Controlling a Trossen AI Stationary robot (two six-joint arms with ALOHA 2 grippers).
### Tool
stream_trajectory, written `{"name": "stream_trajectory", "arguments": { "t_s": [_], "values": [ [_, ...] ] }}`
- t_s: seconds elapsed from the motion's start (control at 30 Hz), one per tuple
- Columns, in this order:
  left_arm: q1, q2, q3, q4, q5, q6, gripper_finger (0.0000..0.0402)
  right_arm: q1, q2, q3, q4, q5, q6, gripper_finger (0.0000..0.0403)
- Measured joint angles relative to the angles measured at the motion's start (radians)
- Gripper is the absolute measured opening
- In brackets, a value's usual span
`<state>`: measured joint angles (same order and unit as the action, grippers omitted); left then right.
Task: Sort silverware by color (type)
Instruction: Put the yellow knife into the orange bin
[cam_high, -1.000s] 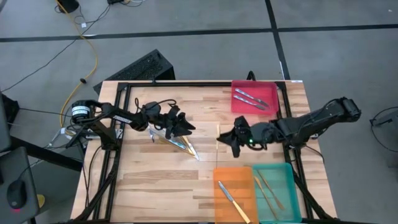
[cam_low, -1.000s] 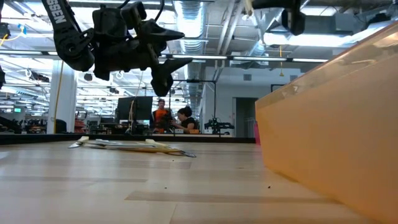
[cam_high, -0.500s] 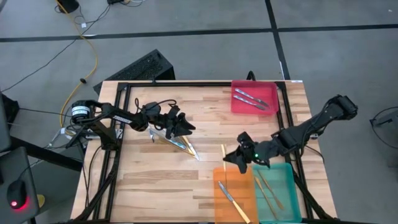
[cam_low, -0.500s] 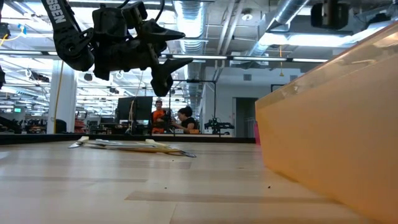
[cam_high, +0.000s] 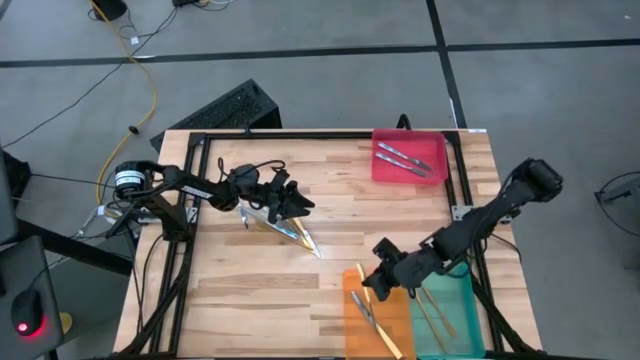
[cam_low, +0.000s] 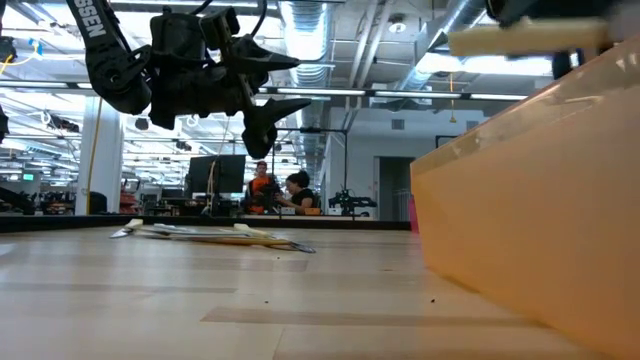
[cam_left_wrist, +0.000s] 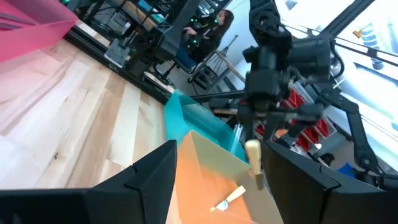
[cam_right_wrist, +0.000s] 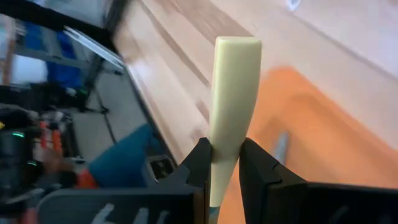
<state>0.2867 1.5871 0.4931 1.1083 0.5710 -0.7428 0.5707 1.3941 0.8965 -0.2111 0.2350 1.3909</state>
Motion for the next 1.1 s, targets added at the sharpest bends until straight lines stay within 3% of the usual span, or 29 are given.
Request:
{"name": "stream_trajectory", "arguments": {
  "t_s": [0.37, 0.5, 0.87, 1.1],
  "values": [
    [0.000, 0.000, 0.000, -0.004, -0.028, 0.016, 0.0217, 0.020, 0.036, 0.001, -0.009, -0.052, 0.053, 0.0063],
    [0.000, 0.000, 0.000, -0.005, -0.034, 0.022, 0.0217, 0.014, 0.036, 0.013, -0.105, -0.055, 0.060, 0.0063],
    [0.000, 0.000, 0.000, -0.005, -0.037, 0.022, 0.0217, -0.009, 0.044, 0.187, -0.383, -0.048, -0.018, 0.0063],
    [0.000, 0.000, 0.000, -0.011, -0.049, 0.024, 0.0217, -0.033, 0.205, 0.336, -0.552, -0.103, -0.082, 0.0063]
  ]
}}
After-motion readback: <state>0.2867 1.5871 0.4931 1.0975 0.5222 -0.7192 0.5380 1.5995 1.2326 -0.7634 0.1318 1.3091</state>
